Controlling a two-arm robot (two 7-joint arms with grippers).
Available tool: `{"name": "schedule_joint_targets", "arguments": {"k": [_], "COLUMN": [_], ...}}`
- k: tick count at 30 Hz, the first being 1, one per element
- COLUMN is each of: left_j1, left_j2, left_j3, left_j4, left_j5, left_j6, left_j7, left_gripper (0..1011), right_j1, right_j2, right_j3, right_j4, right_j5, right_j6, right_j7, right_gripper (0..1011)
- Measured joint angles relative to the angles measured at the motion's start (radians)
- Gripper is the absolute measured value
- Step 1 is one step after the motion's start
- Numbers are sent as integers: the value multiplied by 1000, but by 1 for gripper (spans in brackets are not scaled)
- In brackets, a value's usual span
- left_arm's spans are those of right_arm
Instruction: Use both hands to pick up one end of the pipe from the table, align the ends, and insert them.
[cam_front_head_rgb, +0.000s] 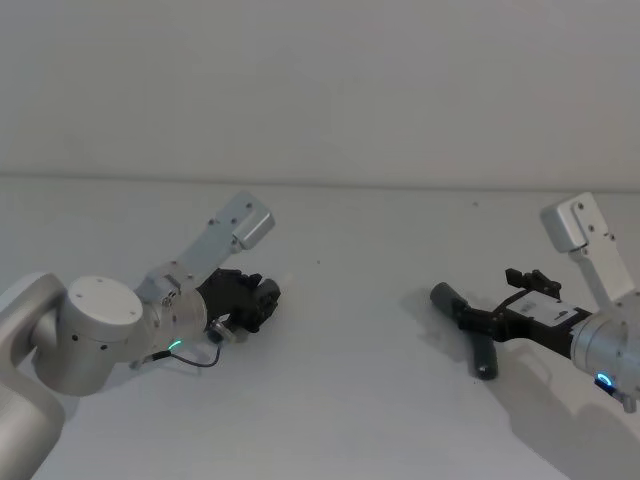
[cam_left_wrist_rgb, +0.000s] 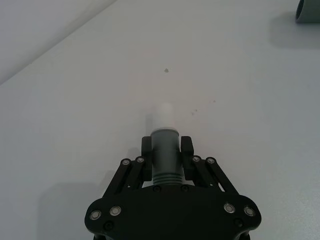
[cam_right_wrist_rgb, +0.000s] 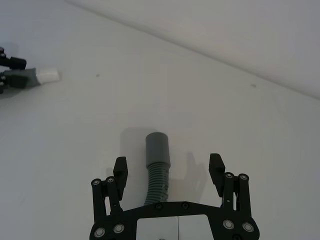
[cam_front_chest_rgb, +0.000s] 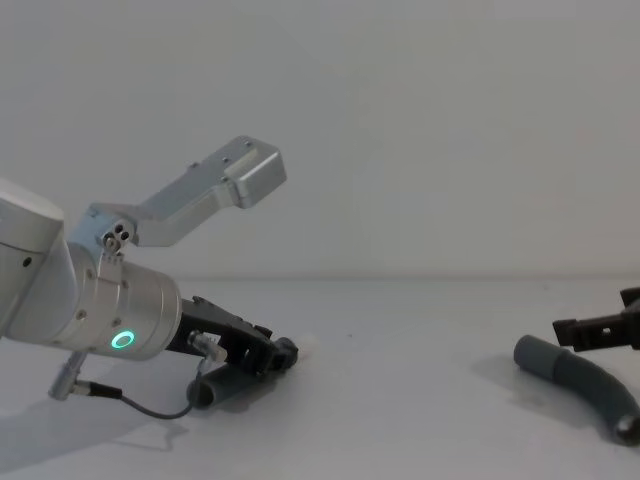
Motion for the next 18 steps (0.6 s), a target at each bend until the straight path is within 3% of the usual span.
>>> {"name": "schedule_joint_targets", "arguments": {"k": [18], "left_j1": [0], "left_j2": [0], "left_j3": [0], "left_j4": [0], "left_j5": [0], "left_j6": [0], "left_j7": [0], "left_gripper": [330], "right_j1": [-2], "right_j2": [5], "right_j3": [-20], "right_j4": [45], "right_j5": [4], "right_j6": [-4], "right_j7": [31], "right_gripper": [1001]}}
